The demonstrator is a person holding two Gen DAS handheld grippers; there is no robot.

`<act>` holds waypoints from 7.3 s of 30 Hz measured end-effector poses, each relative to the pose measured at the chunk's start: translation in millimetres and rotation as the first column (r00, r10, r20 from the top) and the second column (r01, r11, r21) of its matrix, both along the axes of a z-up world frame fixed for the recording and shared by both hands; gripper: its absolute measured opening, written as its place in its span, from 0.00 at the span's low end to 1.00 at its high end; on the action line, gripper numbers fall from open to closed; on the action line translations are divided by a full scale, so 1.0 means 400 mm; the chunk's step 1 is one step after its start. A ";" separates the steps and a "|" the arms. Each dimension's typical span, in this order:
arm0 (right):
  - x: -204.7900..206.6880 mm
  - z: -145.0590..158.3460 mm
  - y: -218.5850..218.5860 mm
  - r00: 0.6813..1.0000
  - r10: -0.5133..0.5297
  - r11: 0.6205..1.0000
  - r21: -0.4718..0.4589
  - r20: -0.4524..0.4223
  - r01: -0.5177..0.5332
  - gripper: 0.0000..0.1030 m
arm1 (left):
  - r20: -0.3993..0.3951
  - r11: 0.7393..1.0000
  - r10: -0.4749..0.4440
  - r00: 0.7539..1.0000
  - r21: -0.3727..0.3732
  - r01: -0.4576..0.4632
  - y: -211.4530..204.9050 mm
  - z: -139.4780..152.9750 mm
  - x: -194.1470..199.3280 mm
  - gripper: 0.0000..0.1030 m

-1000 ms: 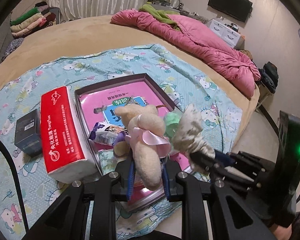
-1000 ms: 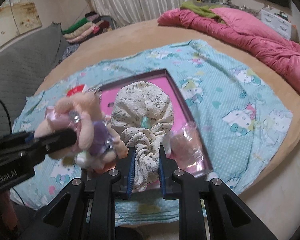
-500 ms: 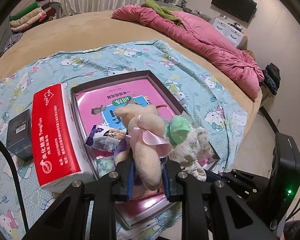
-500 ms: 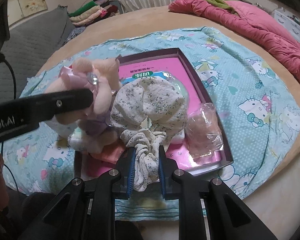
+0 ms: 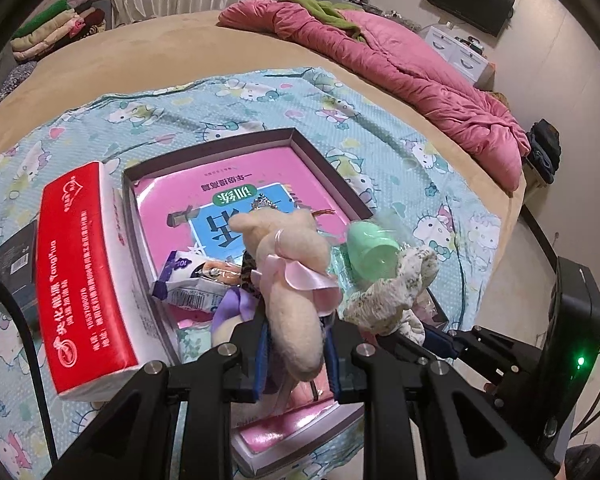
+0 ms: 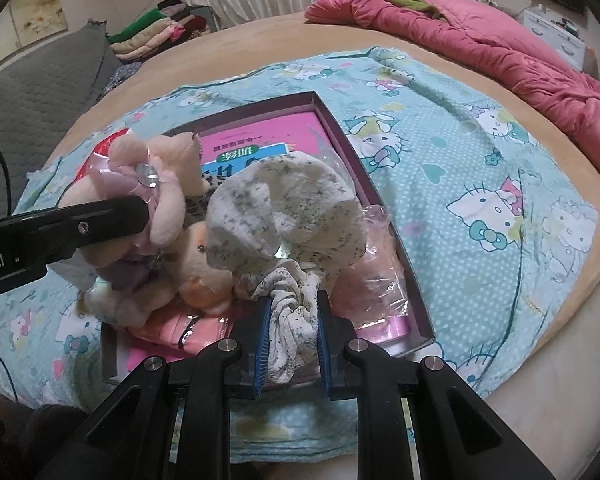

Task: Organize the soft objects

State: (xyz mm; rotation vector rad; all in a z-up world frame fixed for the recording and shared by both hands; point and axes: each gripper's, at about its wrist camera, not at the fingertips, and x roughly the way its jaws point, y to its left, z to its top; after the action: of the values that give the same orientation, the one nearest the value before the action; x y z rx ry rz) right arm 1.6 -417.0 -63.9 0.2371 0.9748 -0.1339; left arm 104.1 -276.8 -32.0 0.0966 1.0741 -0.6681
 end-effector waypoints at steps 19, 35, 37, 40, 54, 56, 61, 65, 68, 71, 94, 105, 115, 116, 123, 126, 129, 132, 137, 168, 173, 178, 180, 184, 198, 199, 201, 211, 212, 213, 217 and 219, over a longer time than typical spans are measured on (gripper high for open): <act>-0.005 -0.033 0.047 0.996 0.085 0.996 -0.005 -0.017 -0.085 0.22 | -0.029 1.000 0.001 1.000 0.010 -0.001 -0.024 -0.030 0.032 0.23; -0.017 -0.007 0.058 0.994 0.105 0.994 0.013 0.025 -0.106 0.55 | -0.056 1.000 0.004 0.998 -0.004 -0.004 -0.018 -0.032 0.036 0.25; -0.020 0.001 0.053 0.995 0.098 0.995 0.014 0.032 -0.098 0.58 | -0.057 1.000 0.004 0.998 -0.005 -0.004 -0.018 -0.033 0.036 0.25; -0.024 0.012 0.049 0.996 0.087 0.996 0.003 0.035 -0.087 0.61 | -0.066 1.000 0.004 0.998 -0.011 -0.005 -0.018 -0.032 0.036 0.27; -0.043 0.051 0.031 0.996 0.063 0.998 -0.025 0.061 -0.061 0.72 | -0.097 1.000 0.010 0.995 -0.020 -0.012 -0.009 -0.041 0.041 0.59; -0.044 0.055 0.030 0.996 0.059 0.998 -0.032 0.063 -0.057 0.72 | -0.097 1.000 0.014 0.995 -0.021 -0.016 -0.003 -0.037 0.042 0.61; -0.047 0.058 0.029 0.997 0.049 0.998 -0.044 0.053 -0.047 0.73 | -0.089 0.999 0.026 0.996 -0.024 -0.028 0.011 -0.023 0.037 0.64; -0.050 0.063 0.030 0.998 0.043 0.998 -0.058 0.051 -0.040 0.74 | -0.072 0.998 0.044 0.996 -0.038 -0.046 0.030 0.001 0.026 0.71; -0.051 0.070 0.032 0.998 0.040 0.997 -0.066 0.054 -0.037 0.74 | -0.055 0.997 0.053 0.997 -0.045 -0.056 0.045 0.022 0.014 0.73; -0.055 0.082 0.036 0.997 0.036 0.997 -0.077 0.063 -0.031 0.74 | -0.038 0.997 0.064 0.997 -0.049 -0.066 0.060 0.043 0.000 0.74; -0.116 0.214 0.101 0.990 -0.007 0.990 -0.136 0.138 0.026 0.78 | 0.113 0.986 0.167 0.979 -0.042 -0.164 0.212 0.167 -0.127 0.85; -0.187 0.254 0.181 0.986 -0.102 0.985 -0.128 0.134 0.119 0.78 | 0.156 0.977 0.214 0.964 -0.014 -0.215 0.314 0.187 -0.232 0.86; -0.256 0.294 0.269 0.986 -0.082 0.983 -0.149 0.146 0.104 0.78 | 0.151 0.962 0.268 0.952 0.019 -0.274 0.372 0.178 -0.318 0.86; -0.262 0.297 0.279 0.986 -0.077 0.984 -0.147 0.146 0.098 0.78 | 0.151 0.960 0.272 0.950 0.018 -0.278 0.379 0.177 -0.324 0.86; -0.295 0.295 0.318 0.994 -0.016 0.988 -0.154 0.112 0.033 0.79 | 0.142 0.946 0.316 0.938 0.036 -0.323 0.423 0.176 -0.369 0.86; -0.301 0.281 0.319 0.996 0.034 0.984 -0.179 0.087 -0.018 0.79 | 0.143 0.941 0.328 0.934 0.043 -0.337 0.435 0.176 -0.386 0.86; -0.316 0.266 0.310 0.996 0.035 0.986 -0.168 0.078 -0.021 0.79 | 0.146 0.935 0.343 0.928 0.043 -0.352 0.445 0.178 -0.400 0.86; -0.317 0.251 0.303 0.998 0.032 0.988 -0.153 0.053 -0.023 0.79 | 0.142 0.930 0.354 0.924 0.047 -0.364 0.449 0.177 -0.409 0.86; -0.316 0.253 0.309 0.997 0.048 0.988 -0.149 0.058 -0.039 0.79 | 0.149 0.931 0.349 0.925 0.060 -0.361 0.443 0.174 -0.424 0.86; -0.314 0.248 0.308 0.997 0.052 0.987 -0.155 0.058 -0.042 0.79 | 0.127 0.933 0.341 0.931 0.073 -0.352 0.436 0.151 -0.421 0.86; -0.312 0.247 0.308 0.997 0.052 0.987 -0.157 0.054 -0.043 0.79 | 0.131 0.932 0.346 0.929 0.069 -0.356 0.438 0.152 -0.419 0.86; -0.313 0.248 0.305 0.997 0.048 0.987 -0.157 0.055 -0.039 0.79 | 0.132 0.932 0.344 0.930 0.072 -0.355 0.439 0.152 -0.417 0.86; -0.313 0.248 0.304 0.997 0.049 0.987 -0.158 0.056 -0.040 0.79 | 0.133 0.931 0.345 0.929 0.074 -0.357 0.440 0.152 -0.415 0.86; -0.313 0.249 0.305 0.997 0.048 0.987 -0.158 0.057 -0.039 0.79 | 0.132 0.932 0.345 0.929 0.071 -0.356 0.440 0.153 -0.417 0.86; -0.316 0.251 0.296 0.997 0.042 0.986 -0.162 0.059 -0.032 0.79 | 0.132 0.932 0.346 0.929 0.071 -0.357 0.441 0.152 -0.415 0.86; -0.316 0.251 0.296 0.997 0.043 0.987 -0.160 0.061 -0.032 0.79 | 0.133 0.931 0.346 0.929 0.072 -0.357 0.441 0.151 -0.414 0.86; -0.316 0.251 0.297 0.997 0.042 0.986 -0.162 0.062 -0.031 0.79 | 0.133 0.931 0.346 0.929 0.071 -0.357 0.442 0.152 -0.413 0.86; -0.314 0.252 0.291 0.998 0.037 0.987 -0.159 0.056 -0.028 0.79 | 0.125 0.931 0.346 0.930 0.074 -0.357 0.448 0.147 -0.407 0.86; -0.314 0.252 0.290 0.998 0.036 0.987 -0.160 0.056 -0.027 0.79 | 0.125 0.931 0.347 0.930 0.073 -0.357 0.447 0.147 -0.408 0.86; -0.315 0.252 0.288 0.998 0.035 0.987 -0.161 0.055 -0.025 0.79 | 0.125 0.931 0.347 0.930 0.074 -0.357 0.448 0.147 -0.407 0.86; -0.310 0.250 0.282 0.998 0.025 0.987 -0.159 0.052 -0.016 0.79 | 0.122 0.929 0.351 0.928 0.076 -0.361 0.446 0.143 -0.406 0.86; -0.309 0.250 0.279 0.998 0.019 0.987 -0.161 0.052 -0.011 0.79 | 0.123 0.929 0.352 0.928 0.076 -0.362 0.445 0.142 -0.405 0.86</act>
State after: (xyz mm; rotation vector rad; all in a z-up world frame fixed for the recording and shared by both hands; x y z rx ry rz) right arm -122.1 -305.5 36.1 0.0852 0.9073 -0.1906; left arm -58.0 -98.8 24.7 0.0188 0.9869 -0.2772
